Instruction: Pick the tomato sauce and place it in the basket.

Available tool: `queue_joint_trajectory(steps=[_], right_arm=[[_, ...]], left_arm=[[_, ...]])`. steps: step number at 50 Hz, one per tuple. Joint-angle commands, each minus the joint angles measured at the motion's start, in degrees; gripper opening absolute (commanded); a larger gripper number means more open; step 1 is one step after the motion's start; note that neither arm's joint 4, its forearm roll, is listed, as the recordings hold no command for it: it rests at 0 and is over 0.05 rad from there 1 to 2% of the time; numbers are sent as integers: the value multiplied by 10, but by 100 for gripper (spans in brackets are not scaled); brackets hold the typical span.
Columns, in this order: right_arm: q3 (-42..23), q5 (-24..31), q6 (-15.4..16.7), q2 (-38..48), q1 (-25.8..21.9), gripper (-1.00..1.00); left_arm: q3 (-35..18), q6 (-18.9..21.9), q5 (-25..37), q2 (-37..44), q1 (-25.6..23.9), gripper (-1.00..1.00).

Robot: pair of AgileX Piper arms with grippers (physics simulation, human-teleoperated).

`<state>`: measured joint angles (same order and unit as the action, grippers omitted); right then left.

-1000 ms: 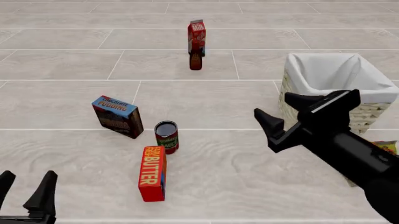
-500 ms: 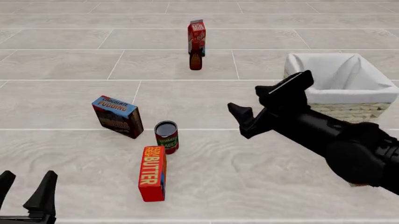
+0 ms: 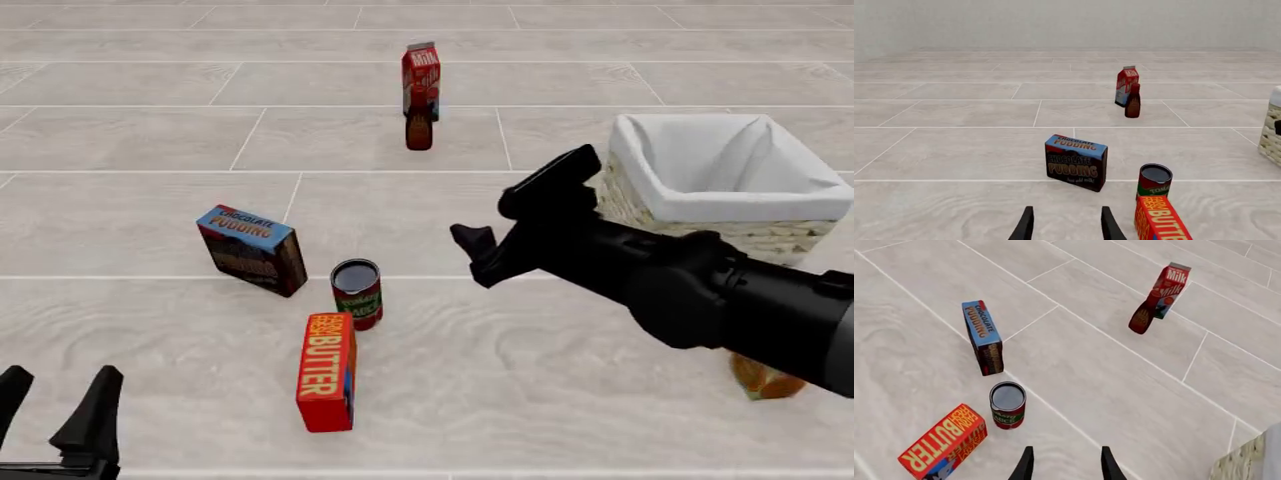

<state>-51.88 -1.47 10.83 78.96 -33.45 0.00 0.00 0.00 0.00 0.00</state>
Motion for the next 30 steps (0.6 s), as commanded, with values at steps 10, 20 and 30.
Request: queue_joint_trajectory(steps=[10,20,30], right_arm=[[-57,10,1,73,-19,100],[-82,13,1,104,-25,100],[-110,17,-1,134,-28,100]], left_arm=[[0,0,0,0,0,100],[0,0,0,0,0,100],[0,0,0,0,0,100]])
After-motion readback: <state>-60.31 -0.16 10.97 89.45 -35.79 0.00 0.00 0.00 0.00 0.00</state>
